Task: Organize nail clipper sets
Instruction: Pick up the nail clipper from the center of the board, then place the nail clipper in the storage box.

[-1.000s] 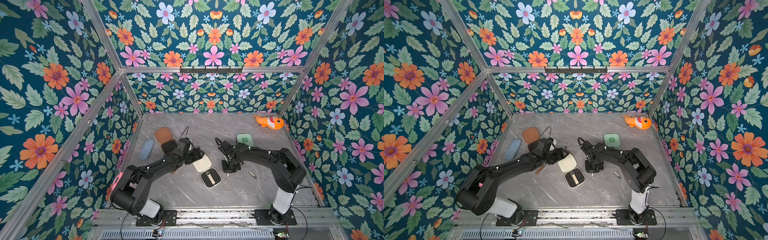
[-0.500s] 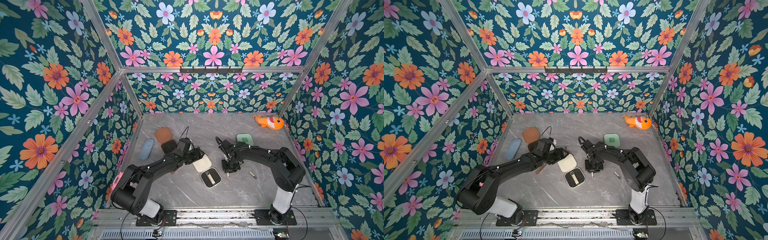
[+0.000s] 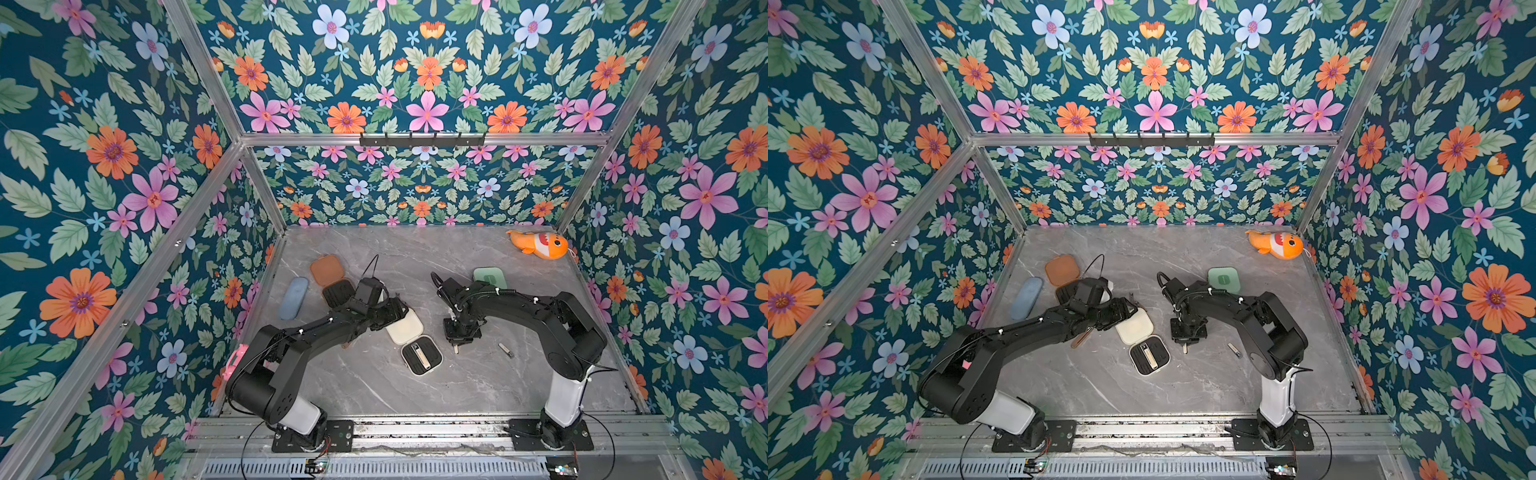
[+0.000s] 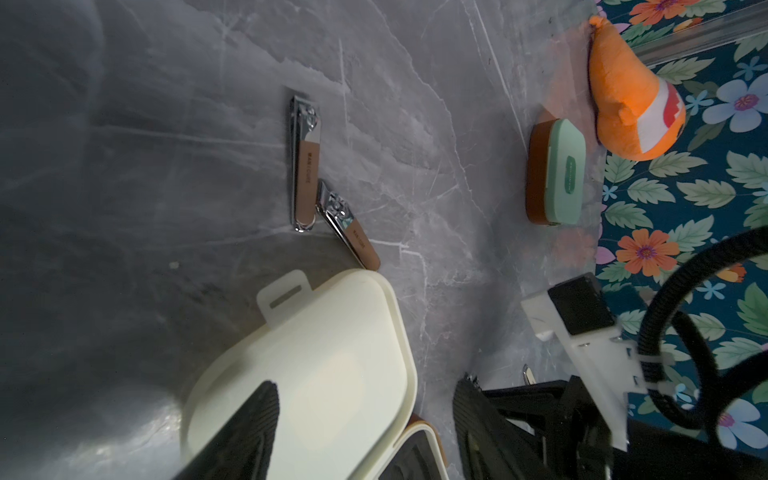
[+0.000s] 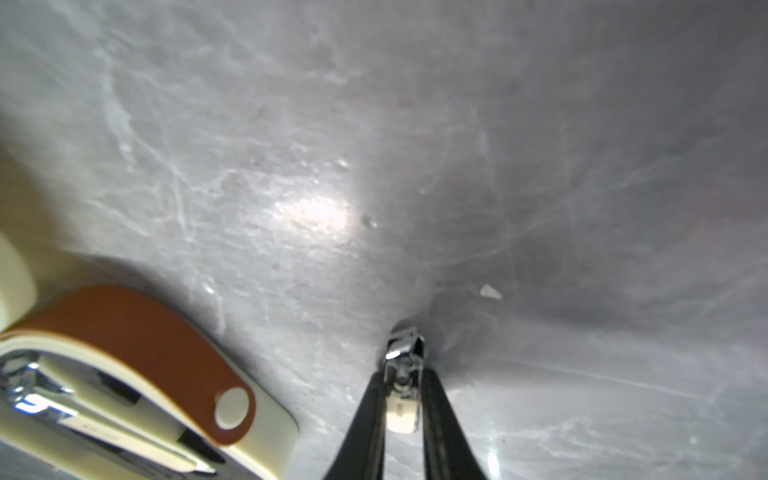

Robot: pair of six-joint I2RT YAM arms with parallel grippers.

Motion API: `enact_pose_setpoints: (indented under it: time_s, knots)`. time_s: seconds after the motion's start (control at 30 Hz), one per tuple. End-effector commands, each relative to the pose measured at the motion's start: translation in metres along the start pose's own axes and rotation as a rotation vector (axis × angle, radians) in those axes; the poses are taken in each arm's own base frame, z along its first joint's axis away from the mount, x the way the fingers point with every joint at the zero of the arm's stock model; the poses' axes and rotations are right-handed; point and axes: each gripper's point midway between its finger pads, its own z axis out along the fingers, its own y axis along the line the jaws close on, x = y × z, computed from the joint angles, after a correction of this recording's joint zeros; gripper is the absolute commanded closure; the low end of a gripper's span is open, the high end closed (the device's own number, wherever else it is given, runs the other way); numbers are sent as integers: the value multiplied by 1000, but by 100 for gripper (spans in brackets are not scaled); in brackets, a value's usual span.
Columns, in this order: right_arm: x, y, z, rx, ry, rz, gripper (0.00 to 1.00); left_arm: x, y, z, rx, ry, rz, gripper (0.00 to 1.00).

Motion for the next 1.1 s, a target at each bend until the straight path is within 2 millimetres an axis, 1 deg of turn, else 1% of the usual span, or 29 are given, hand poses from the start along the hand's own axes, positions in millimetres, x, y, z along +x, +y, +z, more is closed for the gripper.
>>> enact_pose_setpoints:
  time_s: [0.0, 0.13, 0.23, 0.3, 0.43, 0.57, 0.7, 0.8, 1.07]
  knots:
    - [-11, -5, 8, 39, -35, -30, 86, -2, -2, 3, 11, -9, 15, 30]
    - [-15, 1, -5, 31, -76, -60, 88, -1, 0, 7, 11, -5, 8, 31]
    - [-17, 10, -20, 22, -130, -100, 88, -1, 3, 10, 3, -3, 5, 31]
    - [-17, 20, -29, 7, -170, -138, 88, 1, 7, 11, -4, -1, 4, 31]
    - [-12, 42, -36, -18, -224, -230, 88, 4, 12, 12, -16, -1, 0, 32]
    - [-4, 64, -36, -45, -249, -315, 89, 5, 15, 13, -25, 1, 0, 32]
    - [1, 81, -35, -71, -263, -377, 89, 7, 18, 14, -33, 4, -1, 32]
    - [3, 89, -31, -77, -258, -406, 89, 7, 19, 14, -37, 5, -1, 32]
    - [7, 99, -22, -87, -242, -448, 89, 7, 20, 15, -39, 7, -1, 33]
